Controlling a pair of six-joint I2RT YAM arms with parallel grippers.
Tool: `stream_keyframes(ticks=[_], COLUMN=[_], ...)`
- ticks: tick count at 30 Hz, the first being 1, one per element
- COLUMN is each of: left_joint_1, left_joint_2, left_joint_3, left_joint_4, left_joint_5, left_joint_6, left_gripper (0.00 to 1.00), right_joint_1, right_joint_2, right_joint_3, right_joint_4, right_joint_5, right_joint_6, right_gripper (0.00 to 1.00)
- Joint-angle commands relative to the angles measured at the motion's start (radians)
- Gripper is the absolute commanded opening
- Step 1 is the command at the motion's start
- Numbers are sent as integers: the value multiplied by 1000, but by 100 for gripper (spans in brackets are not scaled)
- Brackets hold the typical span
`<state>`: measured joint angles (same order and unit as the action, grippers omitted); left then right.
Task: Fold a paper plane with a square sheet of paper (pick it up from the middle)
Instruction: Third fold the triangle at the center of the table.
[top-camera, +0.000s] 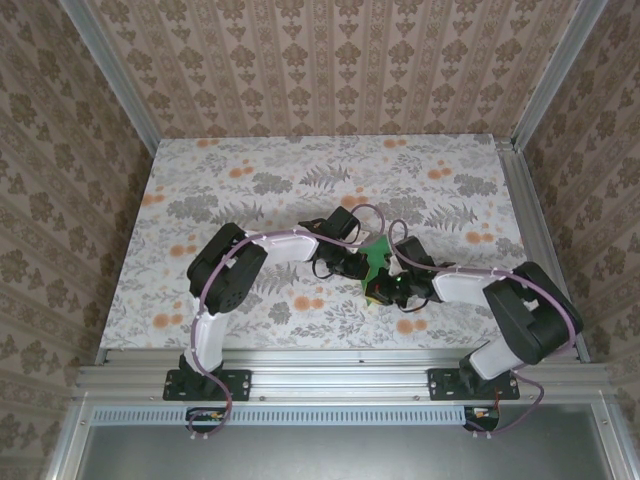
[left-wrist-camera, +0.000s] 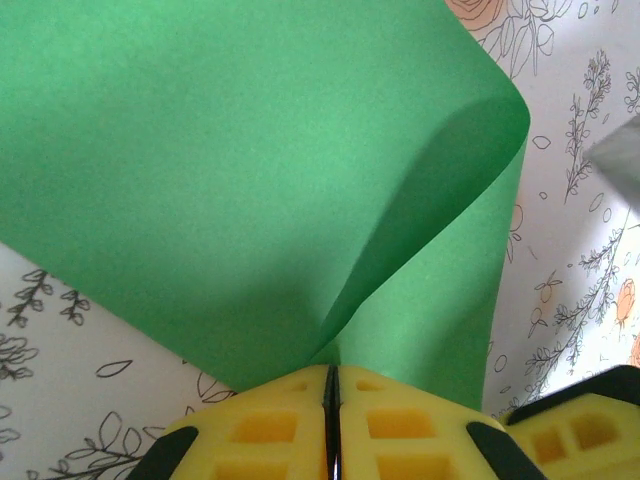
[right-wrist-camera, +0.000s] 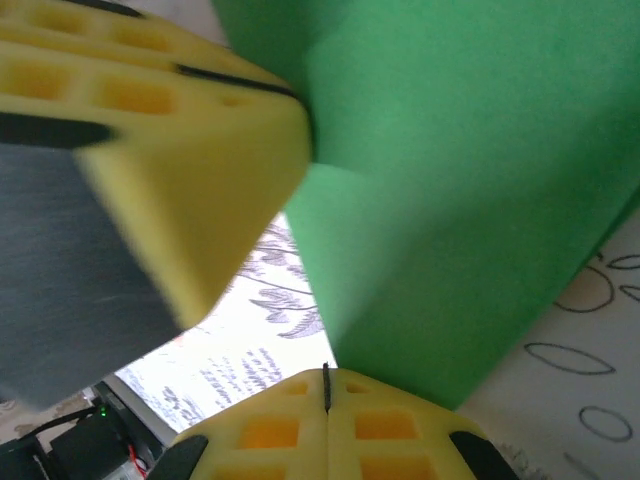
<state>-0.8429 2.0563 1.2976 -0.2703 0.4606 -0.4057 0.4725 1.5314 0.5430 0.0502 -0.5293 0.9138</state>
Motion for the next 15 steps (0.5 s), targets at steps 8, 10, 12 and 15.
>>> stream_keyframes(ticks=[8, 10, 12, 15], left_joint_1=[8, 10, 11, 13], left_joint_2=[104, 107, 110, 114], left_joint_3=[-50, -52, -50, -47], left_joint_4=[-137, -137, -138, -140], left_joint_5=[-103, -101, -100, -99], left_joint_6=[33, 33, 38, 42], left_gripper=[10, 10, 10, 10], right_joint_1=[35, 37, 45, 60], right_joint_2=[0, -24, -46, -54], right_joint_3=[-20, -24, -24, -6], right_joint_4=[-204, -268, -321, -381], right_joint_5=[33, 54, 70, 62], right_joint_6=[-98, -116, -134, -167], right_gripper=[2, 2, 3, 3])
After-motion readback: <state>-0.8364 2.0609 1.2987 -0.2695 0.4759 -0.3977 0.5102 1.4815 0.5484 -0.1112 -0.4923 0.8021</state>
